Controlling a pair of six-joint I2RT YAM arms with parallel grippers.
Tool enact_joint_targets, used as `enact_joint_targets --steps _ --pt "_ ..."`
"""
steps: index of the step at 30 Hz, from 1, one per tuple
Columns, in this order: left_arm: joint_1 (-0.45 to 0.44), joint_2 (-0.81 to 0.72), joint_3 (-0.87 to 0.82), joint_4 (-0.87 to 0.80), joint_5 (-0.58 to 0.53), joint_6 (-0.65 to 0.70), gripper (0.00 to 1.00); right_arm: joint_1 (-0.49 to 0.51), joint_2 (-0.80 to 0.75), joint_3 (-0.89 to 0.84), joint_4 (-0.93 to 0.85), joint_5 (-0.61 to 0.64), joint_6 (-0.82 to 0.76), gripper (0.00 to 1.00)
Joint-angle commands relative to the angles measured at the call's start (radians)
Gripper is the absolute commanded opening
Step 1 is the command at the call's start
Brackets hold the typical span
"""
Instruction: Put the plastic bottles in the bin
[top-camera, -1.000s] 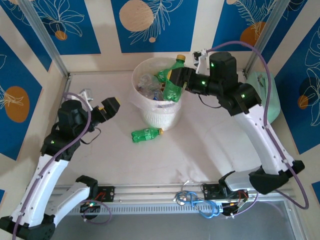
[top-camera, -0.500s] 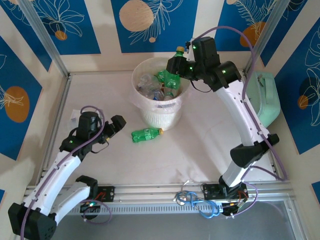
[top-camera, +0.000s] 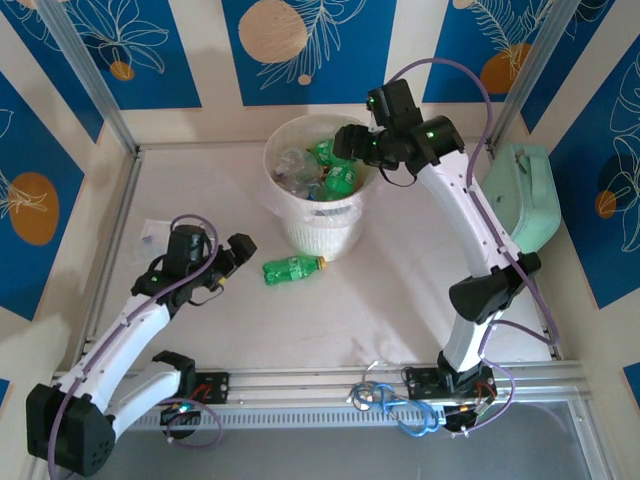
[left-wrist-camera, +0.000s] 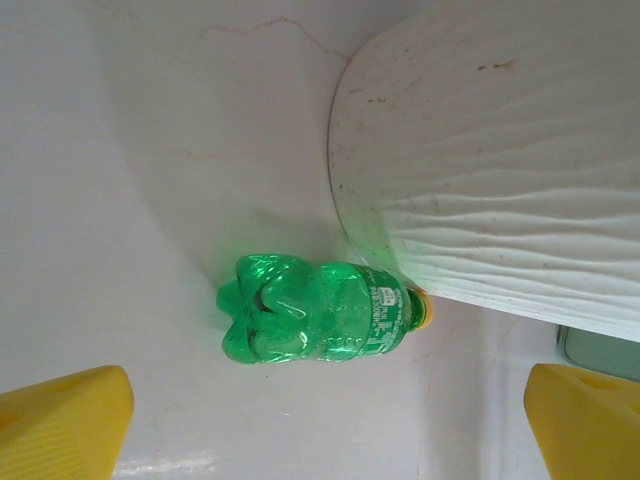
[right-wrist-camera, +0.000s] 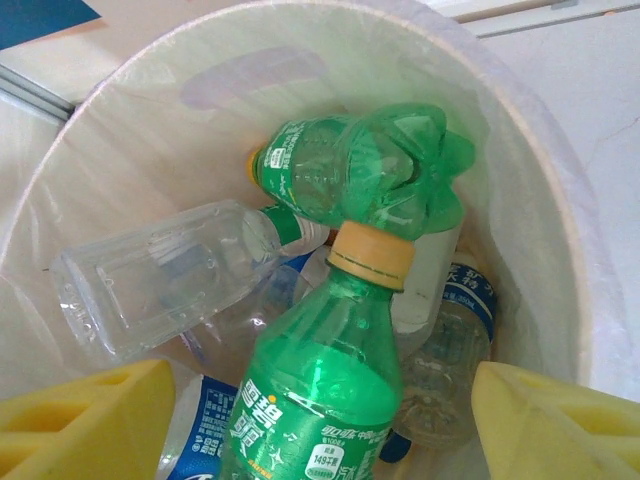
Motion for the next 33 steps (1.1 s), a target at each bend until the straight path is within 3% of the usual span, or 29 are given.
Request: enact_joint_targets --steps 1,10,21,27,33 --pt "0.011 0.019 -0.022 0.06 0.027 -0.029 1.0 0.023 -0.014 0.068 -0.036 0.041 -0.013 0.78" --pt "0.013 0.129 -0.047 0.236 0.075 -0.073 0.92 0.227 -0.156 0.024 -0.068 0.192 -0.009 0.78" --pt "0.016 0.308 -0.006 0.33 0.107 -0.06 0.79 0.476 -0.541 -0.508 0.072 0.264 0.193 0.77" --pt "0.017 0.406 0.012 0.386 0.121 0.0 0.69 0.53 -0.649 -0.673 0.106 0.263 0.268 0.77" --pt "0.011 0.445 0.004 0.433 0.129 0.011 0.66 0.536 -0.693 -0.772 0.111 0.258 0.329 0.78"
